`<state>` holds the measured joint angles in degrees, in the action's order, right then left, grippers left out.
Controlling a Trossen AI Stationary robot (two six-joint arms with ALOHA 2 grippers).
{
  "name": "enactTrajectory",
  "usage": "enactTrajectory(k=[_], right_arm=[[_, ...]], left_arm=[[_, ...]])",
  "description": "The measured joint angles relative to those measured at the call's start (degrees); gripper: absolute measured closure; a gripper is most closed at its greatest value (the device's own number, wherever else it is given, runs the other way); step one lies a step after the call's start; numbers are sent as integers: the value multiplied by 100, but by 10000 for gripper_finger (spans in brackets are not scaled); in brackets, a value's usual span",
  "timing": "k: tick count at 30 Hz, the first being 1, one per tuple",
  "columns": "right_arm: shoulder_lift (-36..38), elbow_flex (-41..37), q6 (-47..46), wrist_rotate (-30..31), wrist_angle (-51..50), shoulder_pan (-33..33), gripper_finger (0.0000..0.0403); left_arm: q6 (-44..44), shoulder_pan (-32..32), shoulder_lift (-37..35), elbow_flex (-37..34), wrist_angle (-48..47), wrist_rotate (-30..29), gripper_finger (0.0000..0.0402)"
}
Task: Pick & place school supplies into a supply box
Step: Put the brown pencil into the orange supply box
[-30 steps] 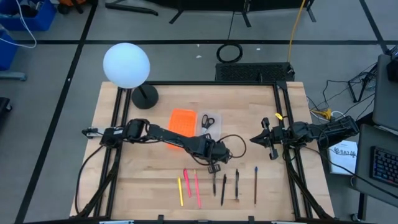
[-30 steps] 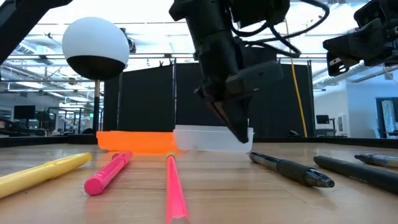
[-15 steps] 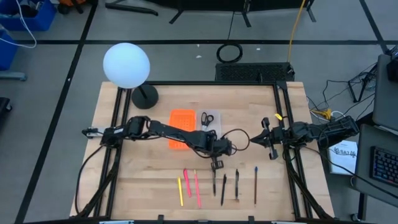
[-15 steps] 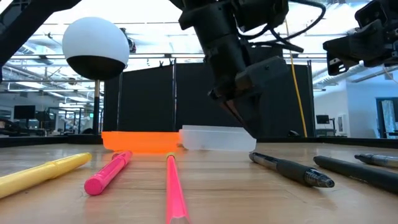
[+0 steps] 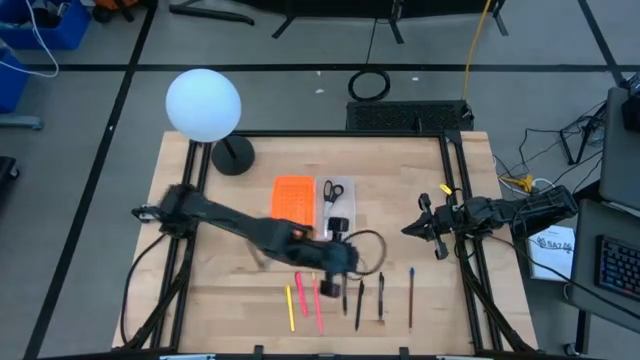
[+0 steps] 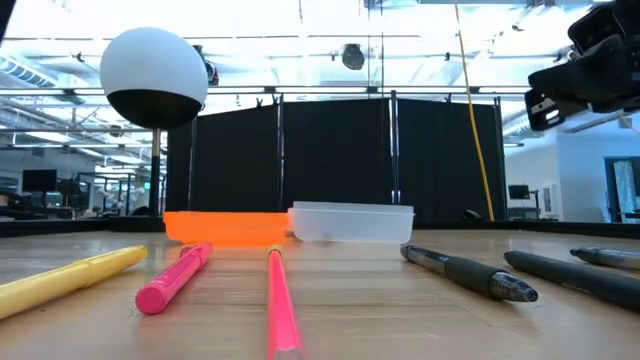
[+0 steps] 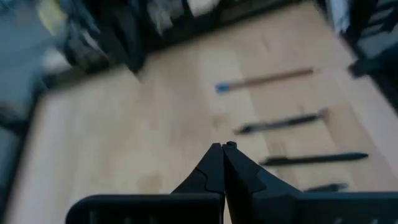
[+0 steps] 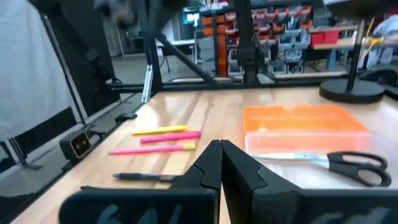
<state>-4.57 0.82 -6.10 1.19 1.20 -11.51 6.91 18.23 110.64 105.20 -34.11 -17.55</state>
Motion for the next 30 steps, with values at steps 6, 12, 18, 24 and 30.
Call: enactTrajectory(k=[6, 12, 18, 24, 30], right_arm=[[-157, 0, -70, -248, -3, 0, 403], [-311, 0, 386, -269, 79, -2, 403], [-381, 0, 233, -142, 53, -2, 403], [-401, 0, 246, -139, 65, -2, 403], [-433, 0, 362, -114, 165, 3, 403]], left_arm=[[788, -249, -1520, -1907, 1354, 570, 401], [540, -606, -2900, -4734, 3287, 1116, 401], [71, -566, -4211, -6920, 4331, 845, 401], [-840, -751, -5687, -8610, 5435, 358, 401], [-856, -1250, -6485, -9345, 5706, 424, 401]])
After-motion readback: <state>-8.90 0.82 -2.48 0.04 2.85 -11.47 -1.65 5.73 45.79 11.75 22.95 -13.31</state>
